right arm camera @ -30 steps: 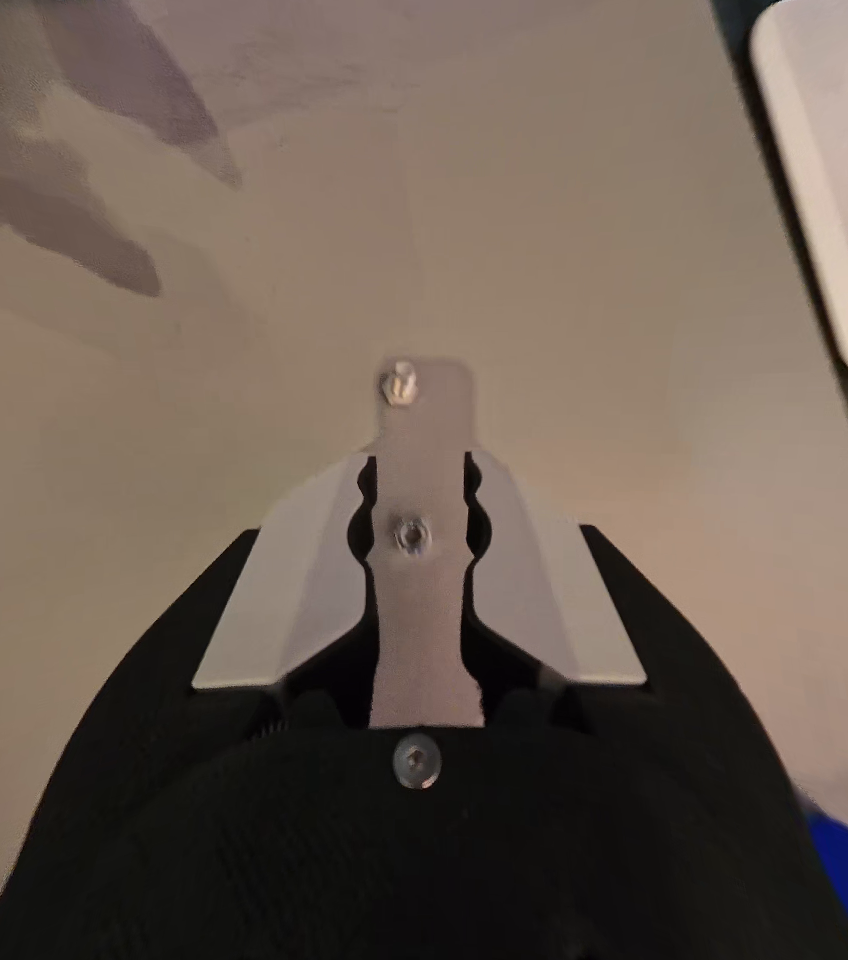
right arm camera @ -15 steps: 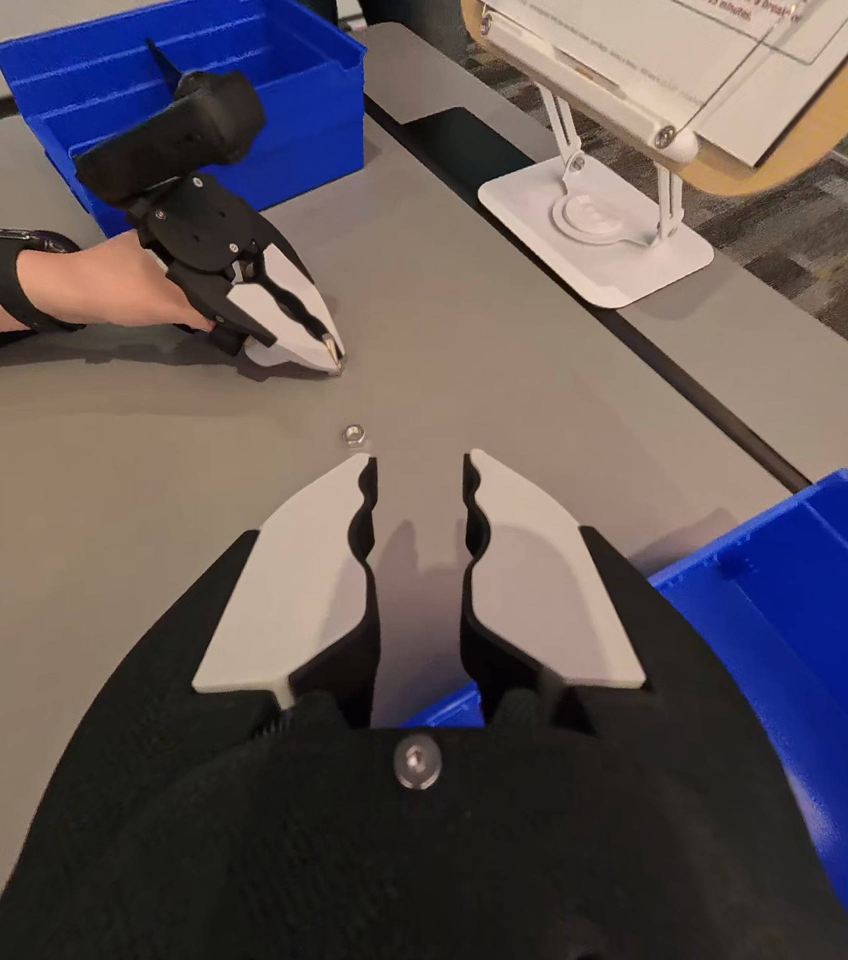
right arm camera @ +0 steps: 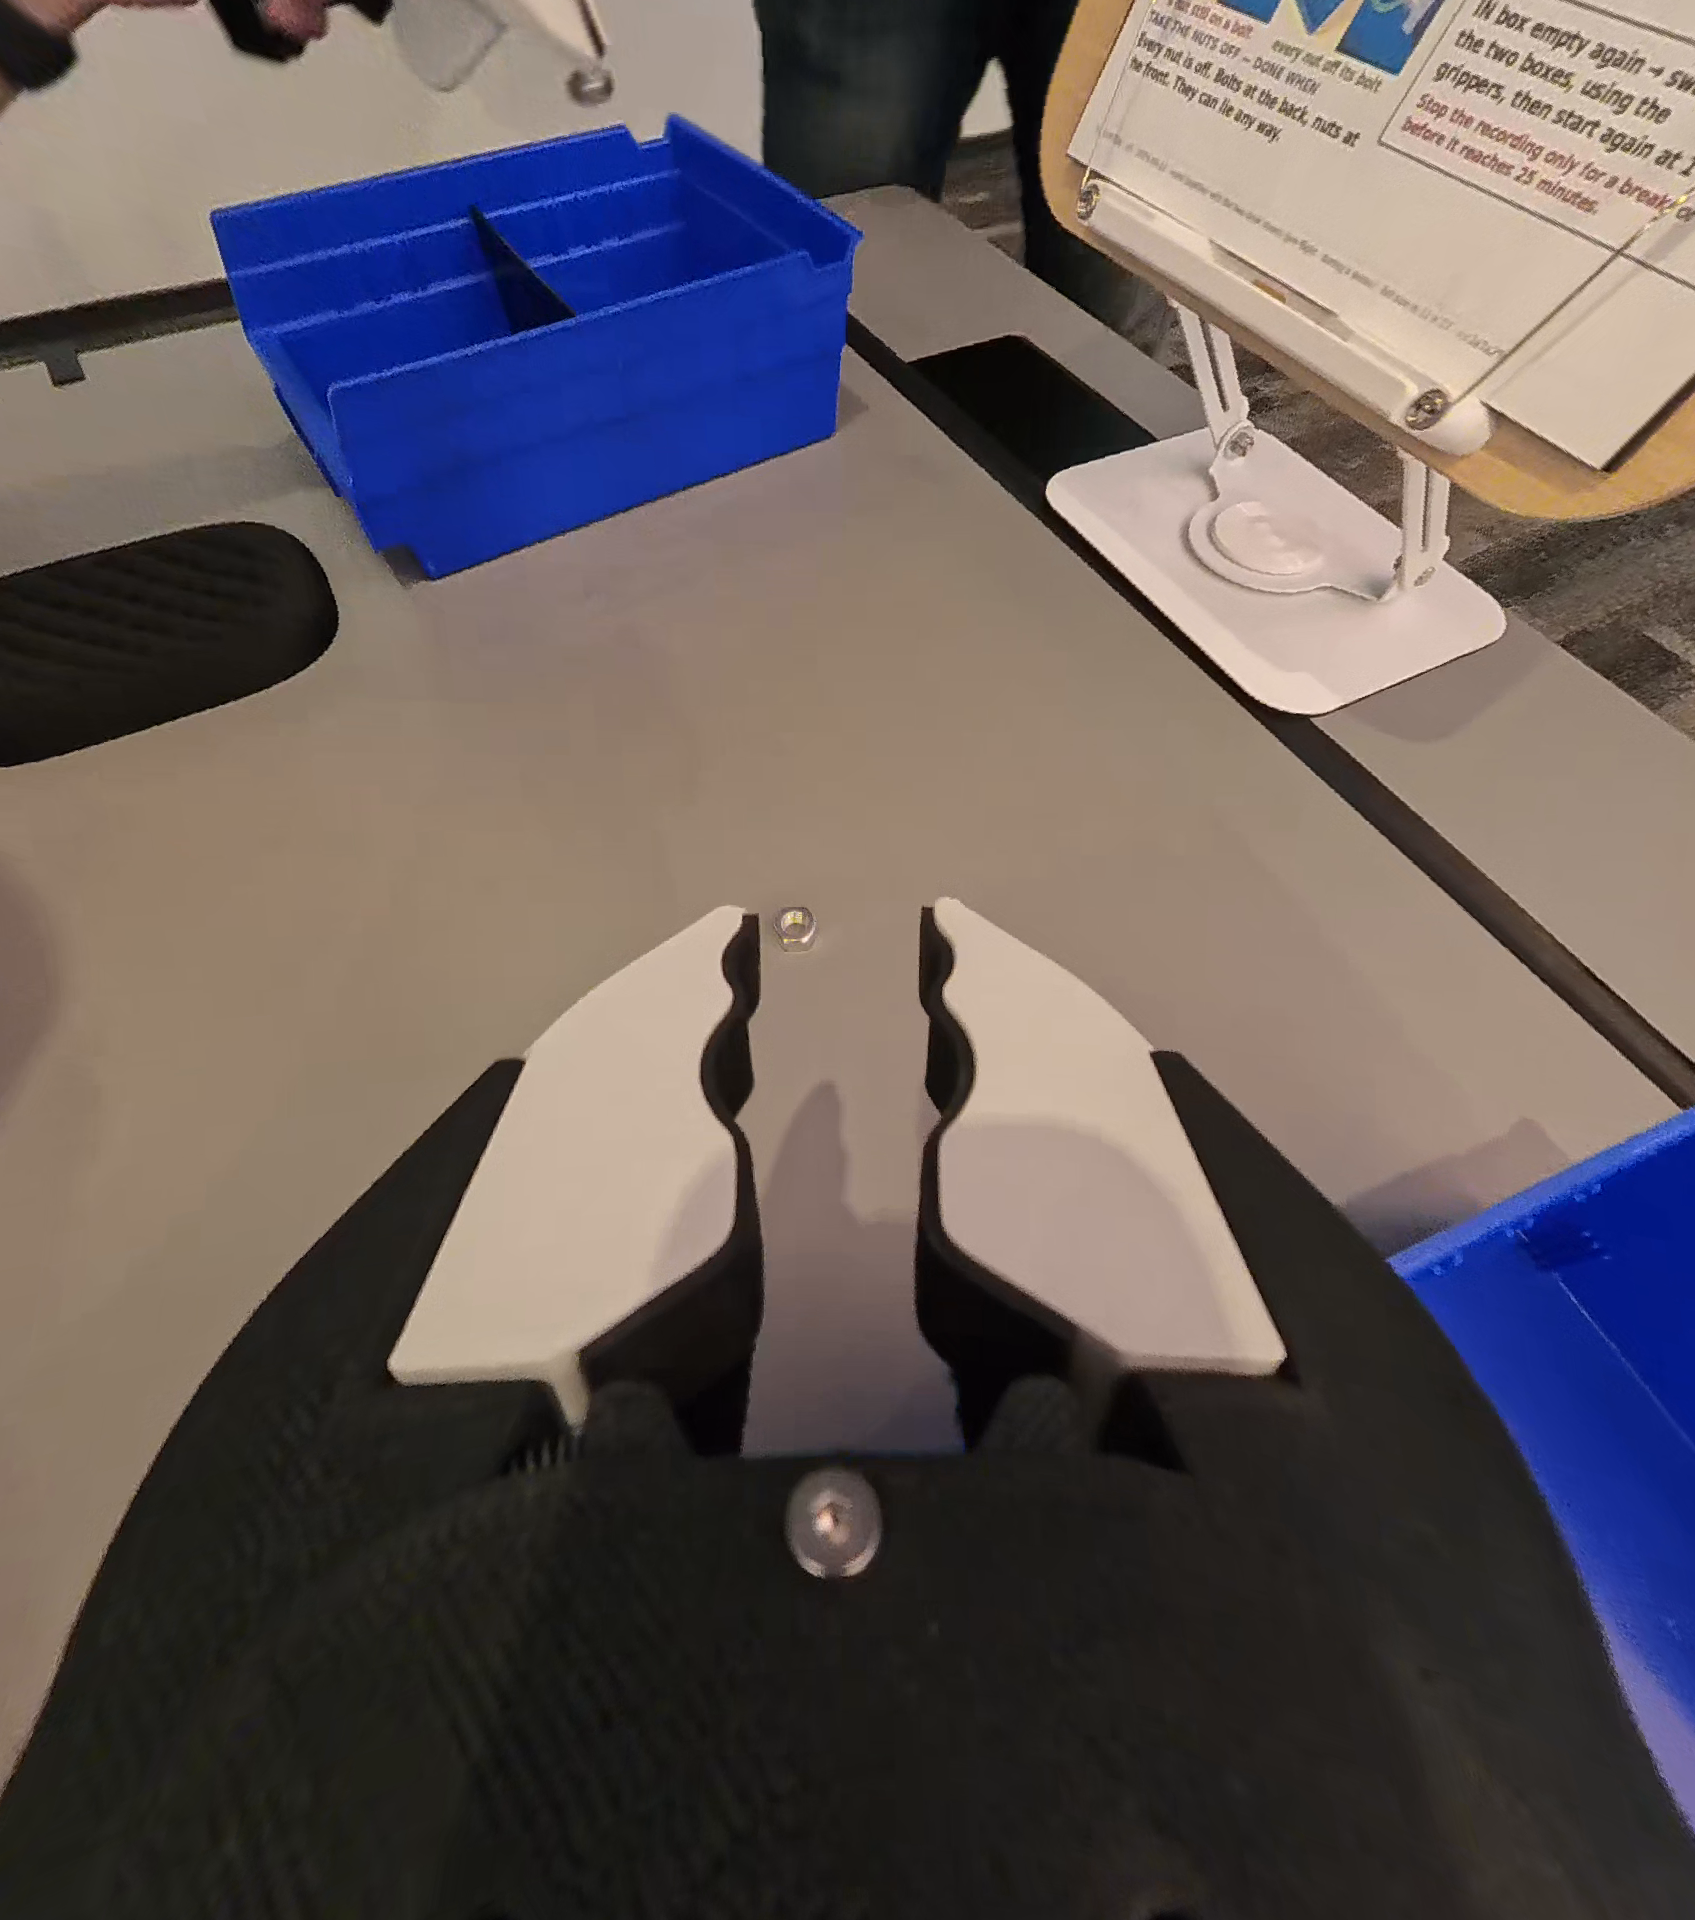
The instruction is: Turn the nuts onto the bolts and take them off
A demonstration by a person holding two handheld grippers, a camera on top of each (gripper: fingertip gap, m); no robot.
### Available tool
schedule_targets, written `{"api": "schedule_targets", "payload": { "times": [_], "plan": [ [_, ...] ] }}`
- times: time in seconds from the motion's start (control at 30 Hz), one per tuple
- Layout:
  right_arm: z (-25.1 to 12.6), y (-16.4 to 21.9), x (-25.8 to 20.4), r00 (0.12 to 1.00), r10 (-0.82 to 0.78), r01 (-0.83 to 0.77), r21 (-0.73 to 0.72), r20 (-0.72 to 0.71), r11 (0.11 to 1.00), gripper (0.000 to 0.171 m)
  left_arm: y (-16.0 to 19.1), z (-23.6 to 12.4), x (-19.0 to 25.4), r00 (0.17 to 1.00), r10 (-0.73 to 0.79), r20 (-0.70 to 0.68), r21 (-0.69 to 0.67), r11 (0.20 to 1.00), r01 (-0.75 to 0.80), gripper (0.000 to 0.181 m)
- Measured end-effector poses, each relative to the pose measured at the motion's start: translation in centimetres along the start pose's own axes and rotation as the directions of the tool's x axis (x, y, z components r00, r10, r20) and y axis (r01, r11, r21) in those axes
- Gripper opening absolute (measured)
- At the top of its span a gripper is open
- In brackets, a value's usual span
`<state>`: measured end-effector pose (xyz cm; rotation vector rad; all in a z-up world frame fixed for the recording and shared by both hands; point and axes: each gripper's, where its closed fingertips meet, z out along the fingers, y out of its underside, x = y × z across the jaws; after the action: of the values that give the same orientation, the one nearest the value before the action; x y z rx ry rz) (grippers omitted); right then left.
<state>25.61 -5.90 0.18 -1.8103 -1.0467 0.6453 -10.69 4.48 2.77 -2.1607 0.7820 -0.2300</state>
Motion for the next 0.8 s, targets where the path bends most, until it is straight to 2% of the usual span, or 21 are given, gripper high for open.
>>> {"api": "schedule_targets", "payload": {
  "times": [0.1,0.17,0.3,0.43,0.67,0.8],
  "plan": [
    [0.5,0.1,-0.2,1.0,-0.002,0.002,-0.013,-0.002,1.0,0.03,3.1,3.1,-6.1,0.999,-0.049,0.009,-0.183,0.982,0.05,0.01],
    [0.8,0.5,-0.1,1.0,0.002,-0.002,-0.03,-0.009,1.0,0.03,5.4,5.9,-7.8,0.995,-0.095,-0.039,-0.285,0.955,0.08,0.01],
    [1.0,1.4,0.4,1.0,0.022,-0.023,-0.05,-0.02,0.998,0.03,8.5,9.7,-9.6,0.997,-0.05,-0.062,-0.382,0.924,0.023,0.01],
    [1.1,2.1,1.0,0.999,0.032,-0.034,-0.072,-0.031,0.997,0.03,11.5,11.3,-9.8,0.994,-0.002,-0.111,-0.491,0.869,-0.053,0.01],
    [1.1,3.0,1.3,0.999,0.039,-0.042,-0.098,-0.035,0.994,0.03,12.4,12.7,-10.4,0.993,-0.017,-0.114,-0.501,0.864,-0.043,0.01],
    [0.8,3.0,1.4,0.998,0.043,-0.046,-0.09,-0.035,0.995,0.031,12.2,12.3,-10.6,0.994,-0.038,-0.1,-0.491,0.871,-0.016,0.027]
  ]
}}
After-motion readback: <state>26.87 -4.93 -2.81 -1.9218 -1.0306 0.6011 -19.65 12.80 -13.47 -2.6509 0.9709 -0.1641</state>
